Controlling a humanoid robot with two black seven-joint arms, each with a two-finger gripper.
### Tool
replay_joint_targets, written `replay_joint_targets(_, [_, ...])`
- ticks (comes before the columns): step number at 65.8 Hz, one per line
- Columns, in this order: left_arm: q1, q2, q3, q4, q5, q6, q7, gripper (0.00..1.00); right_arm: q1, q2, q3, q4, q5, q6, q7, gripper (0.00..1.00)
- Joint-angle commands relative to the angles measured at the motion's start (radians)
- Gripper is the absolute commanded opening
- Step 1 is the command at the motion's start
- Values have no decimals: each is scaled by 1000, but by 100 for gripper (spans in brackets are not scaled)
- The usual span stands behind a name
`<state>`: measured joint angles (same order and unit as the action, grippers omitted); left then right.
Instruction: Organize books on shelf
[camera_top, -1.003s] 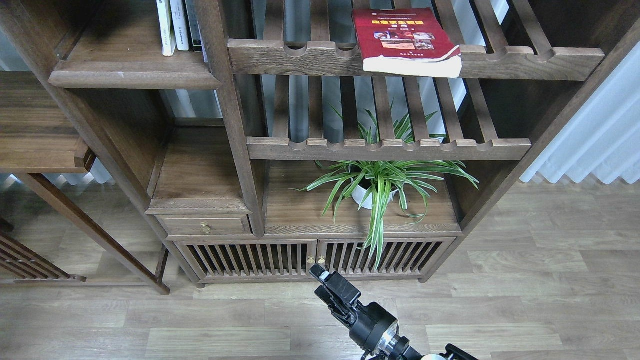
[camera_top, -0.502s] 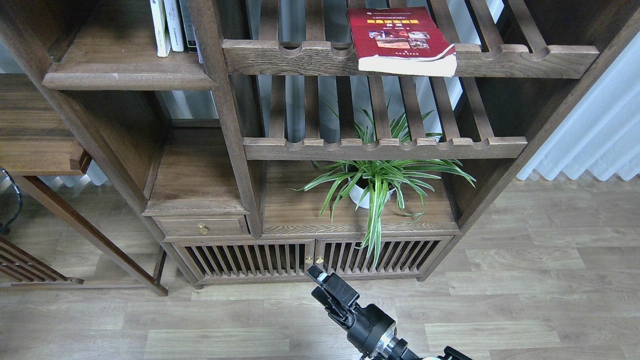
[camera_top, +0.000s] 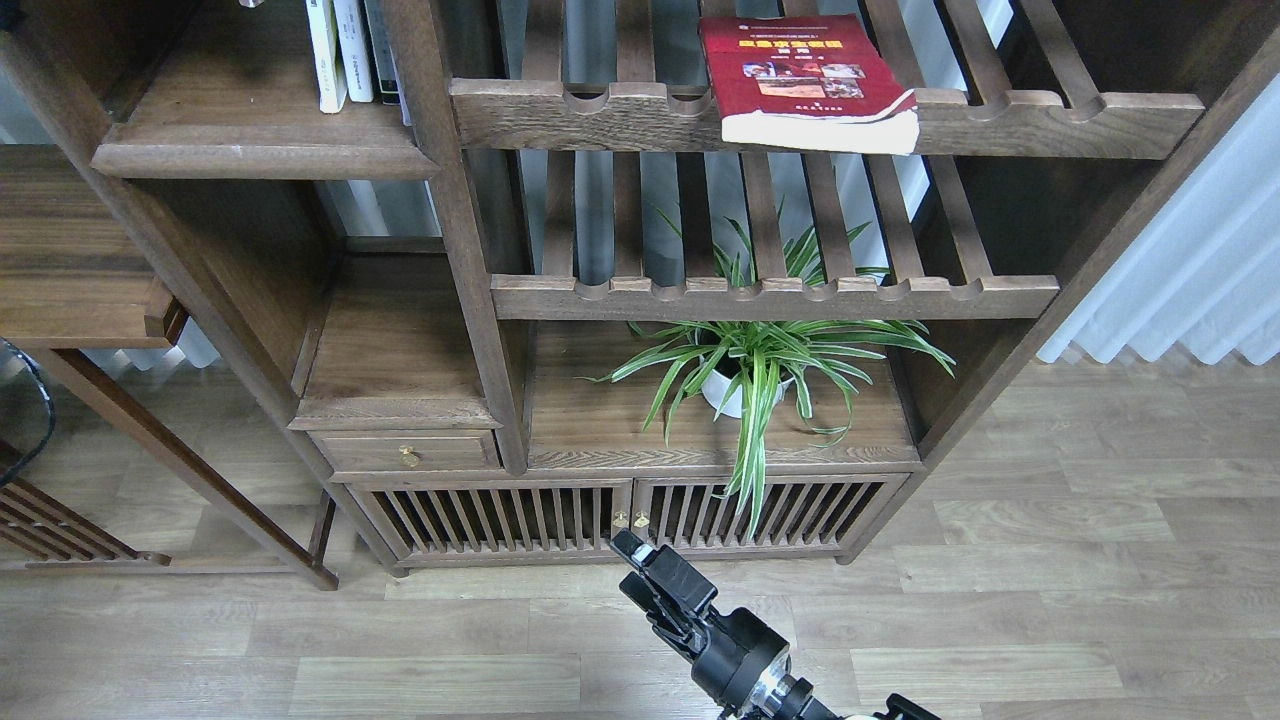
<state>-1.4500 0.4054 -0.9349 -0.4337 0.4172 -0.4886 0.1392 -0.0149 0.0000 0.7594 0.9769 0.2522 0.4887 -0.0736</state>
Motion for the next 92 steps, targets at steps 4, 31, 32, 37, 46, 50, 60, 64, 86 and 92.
replay_joint_targets(4, [-16,-8,21,36,40,0,0,2,1,0,3,0,2,0,1,99])
replay_joint_targets(31, [-81,-80,38,167,46,0,-3,2,7,0,3,8,4,0,2,99])
replay_joint_targets(32, [-81,-80,41,167,45,0,-3,2,7,0,3,8,4,0,2,99])
replay_joint_targets(37, [-82,-79,57,167,45,0,-4,2,7,0,5,11,4,0,2,99])
replay_joint_targets(46, [-78,-79,68,167,45,0,-4,2,7,0,9,16,4,0,6,99])
replay_joint_targets(50, [-72,-79,70,167,45,0,-12,2,7,0,14,22,5,0,6,99])
replay_joint_targets(60, [-67,-80,70,167,45,0,-13,2,1,0,15,26,5,0,6,99])
replay_joint_targets(64, [-67,-80,70,165,45,0,-12,2,1,0,15,26,5,0,6,99])
replay_joint_targets(86, [-69,-80,79,164,45,0,-7,7,3,0,14,26,5,0,6,99])
replay_joint_targets(92, [-69,-79,79,164,45,0,-7,7,3,0,14,28,5,0,6,99])
